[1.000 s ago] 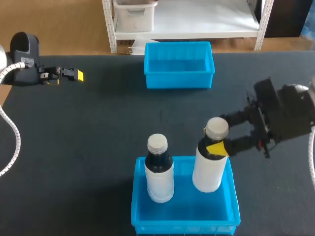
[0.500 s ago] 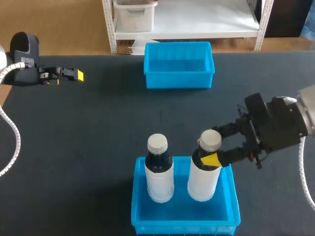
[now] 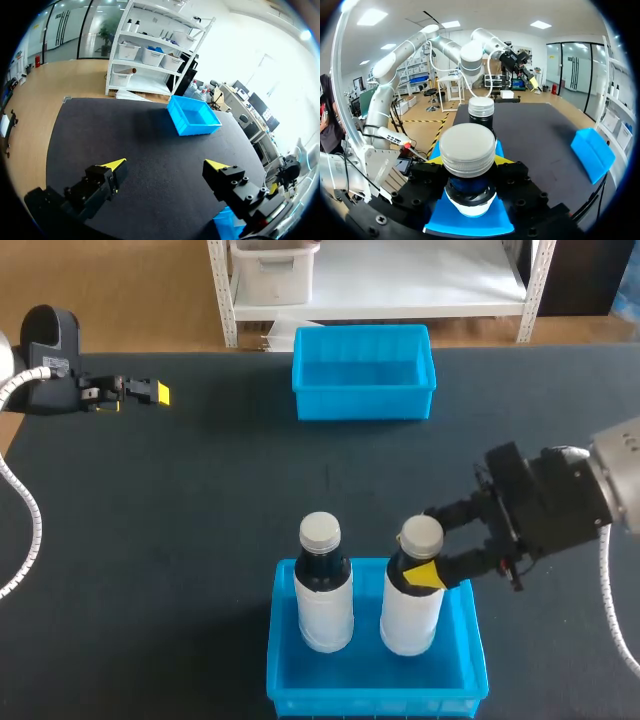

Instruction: Pick up the bottle, and place it in the far bin if it is heavy, or in the near bin if it is light.

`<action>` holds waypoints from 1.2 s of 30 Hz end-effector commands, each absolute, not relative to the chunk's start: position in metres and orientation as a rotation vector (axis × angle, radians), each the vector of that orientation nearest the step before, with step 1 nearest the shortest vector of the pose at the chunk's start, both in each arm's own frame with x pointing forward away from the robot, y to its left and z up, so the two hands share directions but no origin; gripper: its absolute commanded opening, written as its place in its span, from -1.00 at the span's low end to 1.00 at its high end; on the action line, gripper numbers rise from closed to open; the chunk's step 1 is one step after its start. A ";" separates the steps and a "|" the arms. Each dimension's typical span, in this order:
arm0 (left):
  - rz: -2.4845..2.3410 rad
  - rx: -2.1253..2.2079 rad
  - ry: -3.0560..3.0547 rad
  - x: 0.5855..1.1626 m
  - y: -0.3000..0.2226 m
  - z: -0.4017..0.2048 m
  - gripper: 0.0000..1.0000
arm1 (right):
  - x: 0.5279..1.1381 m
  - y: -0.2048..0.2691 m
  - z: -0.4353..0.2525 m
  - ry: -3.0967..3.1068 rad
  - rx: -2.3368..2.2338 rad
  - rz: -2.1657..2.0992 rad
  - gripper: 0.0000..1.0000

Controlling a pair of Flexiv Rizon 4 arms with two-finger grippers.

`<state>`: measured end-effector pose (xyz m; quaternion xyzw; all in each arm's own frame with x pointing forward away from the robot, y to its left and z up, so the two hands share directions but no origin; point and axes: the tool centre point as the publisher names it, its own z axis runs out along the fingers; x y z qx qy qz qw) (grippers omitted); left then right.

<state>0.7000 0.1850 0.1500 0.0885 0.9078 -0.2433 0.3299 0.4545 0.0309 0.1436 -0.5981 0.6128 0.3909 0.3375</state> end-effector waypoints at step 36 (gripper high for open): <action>-0.636 0.231 2.374 0.700 0.185 0.150 1.00 | 0.459 0.029 0.134 1.640 -1.564 1.019 1.00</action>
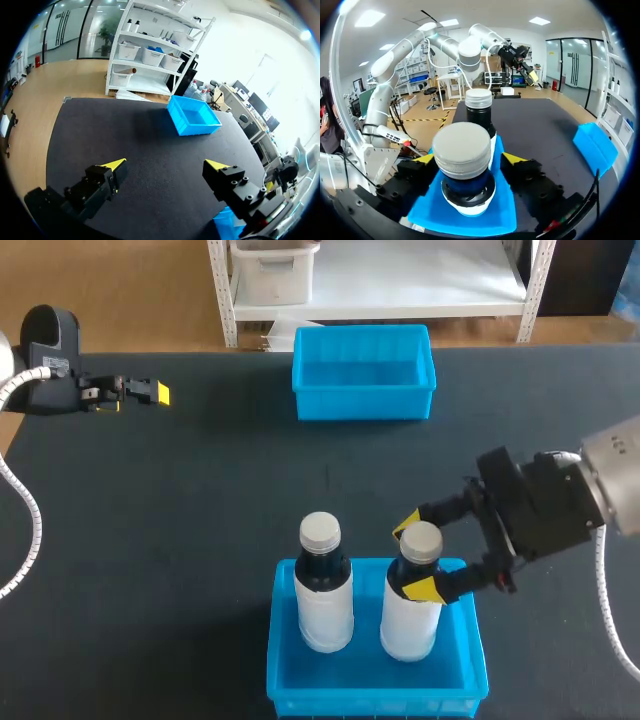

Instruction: Pick up the bottle, and place it in the far bin if it is heavy, or in the near bin if it is light.

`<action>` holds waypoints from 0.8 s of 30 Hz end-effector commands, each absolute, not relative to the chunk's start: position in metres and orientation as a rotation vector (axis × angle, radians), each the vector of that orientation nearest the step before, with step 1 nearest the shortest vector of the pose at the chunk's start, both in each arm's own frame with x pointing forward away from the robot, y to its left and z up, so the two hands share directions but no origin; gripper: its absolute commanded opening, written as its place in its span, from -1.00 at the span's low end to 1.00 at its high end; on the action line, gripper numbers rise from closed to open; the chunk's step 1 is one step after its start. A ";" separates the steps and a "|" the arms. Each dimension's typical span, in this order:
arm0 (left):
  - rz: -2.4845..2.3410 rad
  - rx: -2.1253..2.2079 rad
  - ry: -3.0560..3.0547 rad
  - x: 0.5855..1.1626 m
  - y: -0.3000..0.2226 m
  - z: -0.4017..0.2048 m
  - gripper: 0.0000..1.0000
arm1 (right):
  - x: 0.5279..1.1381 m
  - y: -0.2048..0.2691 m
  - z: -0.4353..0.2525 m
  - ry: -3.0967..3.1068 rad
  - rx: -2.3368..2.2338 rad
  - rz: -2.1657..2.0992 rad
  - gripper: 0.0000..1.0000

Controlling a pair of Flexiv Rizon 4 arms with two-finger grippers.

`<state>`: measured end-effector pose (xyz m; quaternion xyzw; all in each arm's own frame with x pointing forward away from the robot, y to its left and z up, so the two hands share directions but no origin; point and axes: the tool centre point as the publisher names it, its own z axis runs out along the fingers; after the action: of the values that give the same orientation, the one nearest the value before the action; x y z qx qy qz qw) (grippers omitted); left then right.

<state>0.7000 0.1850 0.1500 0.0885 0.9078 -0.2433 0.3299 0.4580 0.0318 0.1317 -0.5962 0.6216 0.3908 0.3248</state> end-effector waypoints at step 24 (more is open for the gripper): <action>-0.636 0.231 2.374 0.700 0.185 0.150 1.00 | 0.520 -0.074 0.174 1.785 -1.553 0.831 1.00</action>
<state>0.7000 0.1850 0.1500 0.0885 0.9078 -0.2433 0.3299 0.5117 -0.0698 0.1724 -0.5884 0.6762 0.3131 0.3139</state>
